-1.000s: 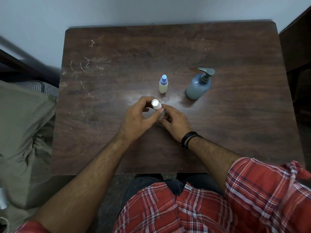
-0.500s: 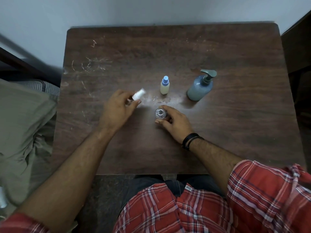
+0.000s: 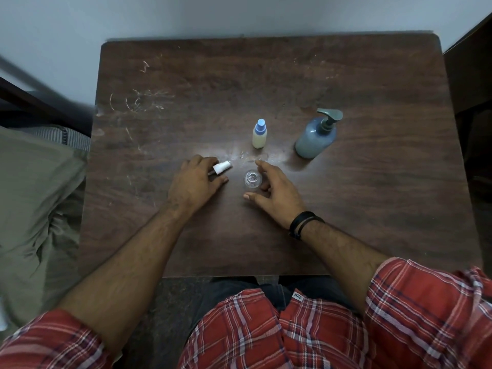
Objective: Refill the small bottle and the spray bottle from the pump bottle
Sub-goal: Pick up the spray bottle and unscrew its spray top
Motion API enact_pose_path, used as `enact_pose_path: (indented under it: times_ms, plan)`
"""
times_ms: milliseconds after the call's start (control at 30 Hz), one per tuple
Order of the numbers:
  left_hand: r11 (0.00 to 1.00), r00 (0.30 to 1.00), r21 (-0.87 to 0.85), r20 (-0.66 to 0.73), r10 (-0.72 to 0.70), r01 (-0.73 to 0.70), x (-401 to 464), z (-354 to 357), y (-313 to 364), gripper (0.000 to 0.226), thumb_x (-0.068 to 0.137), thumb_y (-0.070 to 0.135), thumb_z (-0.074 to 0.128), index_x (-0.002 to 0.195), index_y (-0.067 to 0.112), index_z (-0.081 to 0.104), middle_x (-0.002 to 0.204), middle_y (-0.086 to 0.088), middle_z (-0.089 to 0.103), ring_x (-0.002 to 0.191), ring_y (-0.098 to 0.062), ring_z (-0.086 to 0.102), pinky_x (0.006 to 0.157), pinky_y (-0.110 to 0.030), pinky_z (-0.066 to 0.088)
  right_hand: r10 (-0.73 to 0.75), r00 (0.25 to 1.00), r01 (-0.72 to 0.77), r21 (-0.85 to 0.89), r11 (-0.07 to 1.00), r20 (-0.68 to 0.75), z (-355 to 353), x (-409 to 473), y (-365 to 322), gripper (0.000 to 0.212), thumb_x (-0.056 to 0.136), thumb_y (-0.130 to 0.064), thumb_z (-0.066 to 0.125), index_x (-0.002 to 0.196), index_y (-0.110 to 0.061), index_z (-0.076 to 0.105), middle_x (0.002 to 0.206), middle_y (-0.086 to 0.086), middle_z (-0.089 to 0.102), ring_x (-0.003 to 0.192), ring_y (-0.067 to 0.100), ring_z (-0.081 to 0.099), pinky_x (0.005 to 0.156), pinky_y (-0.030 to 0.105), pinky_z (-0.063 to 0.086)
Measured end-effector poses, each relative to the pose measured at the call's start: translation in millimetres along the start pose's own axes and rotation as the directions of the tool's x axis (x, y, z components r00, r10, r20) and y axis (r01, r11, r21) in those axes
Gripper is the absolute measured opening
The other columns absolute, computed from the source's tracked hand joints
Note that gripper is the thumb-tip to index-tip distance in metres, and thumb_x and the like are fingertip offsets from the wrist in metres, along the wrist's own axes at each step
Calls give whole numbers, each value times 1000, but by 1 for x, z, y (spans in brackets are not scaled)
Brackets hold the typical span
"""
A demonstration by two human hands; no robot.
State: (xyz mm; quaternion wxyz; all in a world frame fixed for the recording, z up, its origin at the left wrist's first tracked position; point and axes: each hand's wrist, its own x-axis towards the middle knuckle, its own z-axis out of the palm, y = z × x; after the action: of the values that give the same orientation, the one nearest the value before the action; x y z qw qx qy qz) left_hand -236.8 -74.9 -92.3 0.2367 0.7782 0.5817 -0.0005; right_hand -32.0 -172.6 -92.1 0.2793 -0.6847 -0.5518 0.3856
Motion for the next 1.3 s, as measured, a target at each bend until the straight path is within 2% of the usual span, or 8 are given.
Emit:
enact_pose_path:
  times_ms: [100,233,367,433,633,867,1033,1300]
  plan:
    - [1000,1000,-7,1,10,-10,-2,-2,-1,58,81,53,74,129,24,60,121,-5,61,111,-31,56,95,-43,48,7,1000,-7,3,1000,-12,-1,-3,2,88,77,-46,81,149,-32,32,134,-8,45,104,2,52,94,26,50]
    - [999,1000,-39,-4,-3,3,-7,-8,2,72,79,52,77,138,18,54,130,-8,57,116,-34,55,99,-44,48,19,1000,-18,32,999,-8,-8,-12,9,86,81,-33,80,151,-30,31,135,-9,38,106,1,50,84,1,41]
    - [992,997,-129,-80,-13,2,-14,-15,6,77,80,51,77,140,11,53,133,-11,56,122,-32,53,106,-42,42,31,999,-31,3,1000,-13,-19,-28,19,70,87,-12,69,147,-30,38,135,-11,38,106,3,52,91,7,42]
    - [990,995,-142,-94,-14,0,-17,-18,8,74,80,51,78,138,12,55,132,-11,55,123,-32,52,106,-41,42,48,999,-48,5,999,-19,-26,-37,23,63,90,-9,64,144,-30,42,135,-10,41,105,0,52,88,2,38]
    - [999,996,-49,91,-3,7,-21,-14,11,74,80,56,74,142,22,51,136,-4,51,124,-30,49,102,-46,46,67,998,-67,9,998,-20,-32,-49,28,58,90,-11,64,141,-31,46,132,-11,44,104,-4,51,87,1,36]
    - [999,988,40,152,14,-20,-26,-6,16,74,81,62,70,142,26,49,137,0,49,123,-27,48,99,-45,47,75,997,-75,41,996,-18,-26,-45,23,57,89,-11,65,141,-27,48,130,-8,47,102,1,53,87,1,36]
    - [1000,990,20,138,14,-17,-32,1,14,68,78,64,70,133,28,54,128,2,54,120,-25,50,95,-47,49,77,997,-77,41,996,-6,-23,-46,23,57,89,-11,65,141,-29,47,132,-9,47,104,1,54,86,1,36]
    - [1000,986,15,166,15,-18,-33,-1,16,75,75,68,70,136,28,50,132,3,53,123,-23,48,97,-49,49,116,993,-116,48,992,8,-26,-49,25,56,91,-13,63,141,-32,46,133,-11,46,106,-2,52,85,1,38]
